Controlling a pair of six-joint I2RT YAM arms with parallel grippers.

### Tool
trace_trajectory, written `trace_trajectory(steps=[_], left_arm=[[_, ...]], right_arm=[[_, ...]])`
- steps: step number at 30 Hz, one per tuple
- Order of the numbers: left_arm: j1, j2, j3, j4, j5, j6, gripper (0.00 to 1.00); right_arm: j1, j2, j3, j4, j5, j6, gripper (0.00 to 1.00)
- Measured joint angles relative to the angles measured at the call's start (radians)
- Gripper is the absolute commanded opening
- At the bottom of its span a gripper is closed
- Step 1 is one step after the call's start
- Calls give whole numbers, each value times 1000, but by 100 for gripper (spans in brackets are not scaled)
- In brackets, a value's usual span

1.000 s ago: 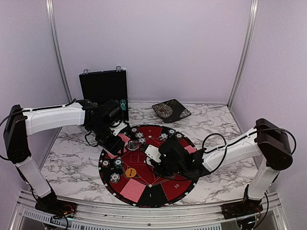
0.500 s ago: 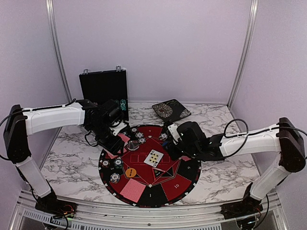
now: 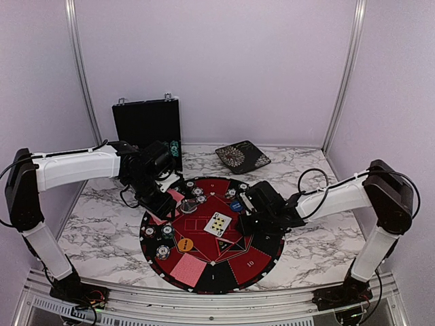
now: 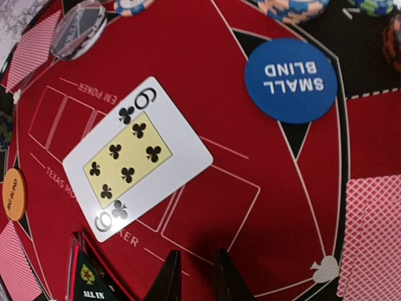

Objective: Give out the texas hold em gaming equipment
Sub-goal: Flop the poker card in the community card area, then move the poker card to the community card area.

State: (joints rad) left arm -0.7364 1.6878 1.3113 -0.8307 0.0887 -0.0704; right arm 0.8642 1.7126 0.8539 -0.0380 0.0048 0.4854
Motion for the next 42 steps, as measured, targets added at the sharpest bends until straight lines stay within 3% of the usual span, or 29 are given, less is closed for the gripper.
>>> trace_trajectory(steps=[23,42], left_arm=[[0,0,0,0,0,0,35],[0,0,0,0,0,0,35]], right_arm=[[-3,147,110,69,40,4,17],[88,262,270,29,64,-13,17]])
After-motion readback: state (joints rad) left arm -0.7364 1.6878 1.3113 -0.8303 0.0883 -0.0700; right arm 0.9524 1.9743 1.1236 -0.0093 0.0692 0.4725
